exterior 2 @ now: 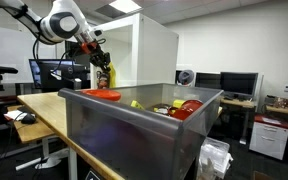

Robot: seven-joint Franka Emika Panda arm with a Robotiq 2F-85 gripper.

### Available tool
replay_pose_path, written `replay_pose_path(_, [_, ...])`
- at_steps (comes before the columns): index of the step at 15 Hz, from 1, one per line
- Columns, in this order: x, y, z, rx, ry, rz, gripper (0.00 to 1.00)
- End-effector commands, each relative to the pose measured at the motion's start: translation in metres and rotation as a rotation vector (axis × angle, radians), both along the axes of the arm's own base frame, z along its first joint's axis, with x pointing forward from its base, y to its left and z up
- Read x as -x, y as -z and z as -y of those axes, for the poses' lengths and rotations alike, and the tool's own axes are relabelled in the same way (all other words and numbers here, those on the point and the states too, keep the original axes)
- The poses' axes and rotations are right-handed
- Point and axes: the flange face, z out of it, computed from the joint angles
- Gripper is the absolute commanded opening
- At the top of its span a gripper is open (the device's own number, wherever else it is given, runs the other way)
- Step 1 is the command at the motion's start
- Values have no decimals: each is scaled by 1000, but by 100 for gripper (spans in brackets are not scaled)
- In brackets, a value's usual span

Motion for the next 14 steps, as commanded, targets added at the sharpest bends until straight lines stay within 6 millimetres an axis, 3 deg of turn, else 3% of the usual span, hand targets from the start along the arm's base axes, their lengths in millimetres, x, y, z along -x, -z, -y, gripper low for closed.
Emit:
replay_pose_path(1, [18, -4, 2, -62, 21, 81, 8])
replay_pose_path(14, [55, 20, 19, -149, 77, 256, 8])
